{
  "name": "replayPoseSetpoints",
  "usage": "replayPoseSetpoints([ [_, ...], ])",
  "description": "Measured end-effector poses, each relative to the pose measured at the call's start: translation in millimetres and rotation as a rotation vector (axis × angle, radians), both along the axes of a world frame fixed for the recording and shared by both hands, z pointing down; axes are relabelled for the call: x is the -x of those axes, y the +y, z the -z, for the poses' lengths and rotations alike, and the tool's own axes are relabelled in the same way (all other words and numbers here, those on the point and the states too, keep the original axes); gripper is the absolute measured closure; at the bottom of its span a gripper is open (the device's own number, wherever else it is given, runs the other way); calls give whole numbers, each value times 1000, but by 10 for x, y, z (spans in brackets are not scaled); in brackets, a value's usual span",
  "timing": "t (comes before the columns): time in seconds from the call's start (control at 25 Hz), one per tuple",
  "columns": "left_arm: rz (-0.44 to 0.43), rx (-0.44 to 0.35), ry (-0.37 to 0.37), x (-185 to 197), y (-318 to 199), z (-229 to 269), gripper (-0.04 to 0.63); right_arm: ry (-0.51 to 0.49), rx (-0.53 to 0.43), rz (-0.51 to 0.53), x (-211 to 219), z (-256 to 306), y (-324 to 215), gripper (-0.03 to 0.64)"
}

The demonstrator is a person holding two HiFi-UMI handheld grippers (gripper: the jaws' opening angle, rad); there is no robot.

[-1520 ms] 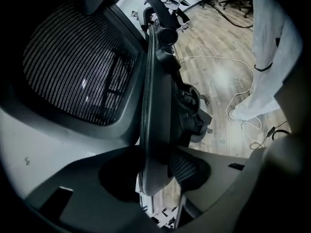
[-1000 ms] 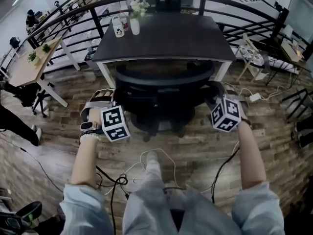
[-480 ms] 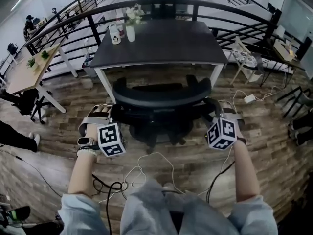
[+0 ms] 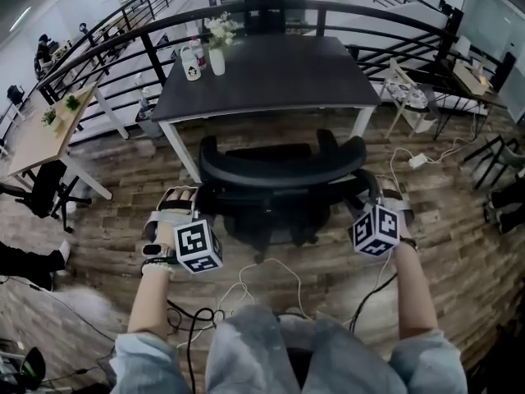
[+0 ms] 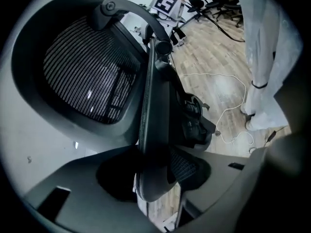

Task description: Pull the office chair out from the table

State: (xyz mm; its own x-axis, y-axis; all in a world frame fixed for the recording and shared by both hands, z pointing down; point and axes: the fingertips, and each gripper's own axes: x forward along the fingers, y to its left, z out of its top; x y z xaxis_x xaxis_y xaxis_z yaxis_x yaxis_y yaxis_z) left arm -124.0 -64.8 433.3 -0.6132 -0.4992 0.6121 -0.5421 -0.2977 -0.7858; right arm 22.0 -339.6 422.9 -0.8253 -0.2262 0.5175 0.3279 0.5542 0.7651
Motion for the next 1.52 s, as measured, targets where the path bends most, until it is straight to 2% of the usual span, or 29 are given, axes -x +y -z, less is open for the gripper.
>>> replayPoseSetpoints([
  [0.12, -1, -65, 66, -41, -19, 17, 383, 8, -7, -19, 4, 3, -4, 367],
  [0.28, 4, -110, 67, -45, -11, 73, 382, -13, 31, -33, -49, 107, 96, 367],
  [0.36, 21, -187, 94, -80, 2, 174, 384, -56, 82, -38, -127, 196, 188, 383],
  [0.44, 40, -276, 129, -139, 40, 302, 384, -115, 152, -56, -229, 302, 276, 426],
  [0.6, 24, -393, 128, -360, 102, 549, 423, -232, 319, -97, -426, 464, 491, 537],
  [0.76, -15, -551, 170, -698, -1, 874, 493, -330, 405, -99, -542, 678, 745, 607],
  [1.0, -84, -785, 272, -1175, -172, 1316, 592, -511, 544, -104, -673, 1080, 1049, 611],
  [1.2, -106, -959, 357, -1388, -193, 1634, 595, -656, 645, -140, -772, 1407, 1135, 612],
  [1.32, -138, -1002, 367, -1477, -195, 1751, 595, -711, 653, -127, -781, 1548, 1199, 612],
  [1.52, -199, -1031, 394, -1548, -198, 1840, 595, -732, 662, -98, -729, 1653, 1329, 612],
])
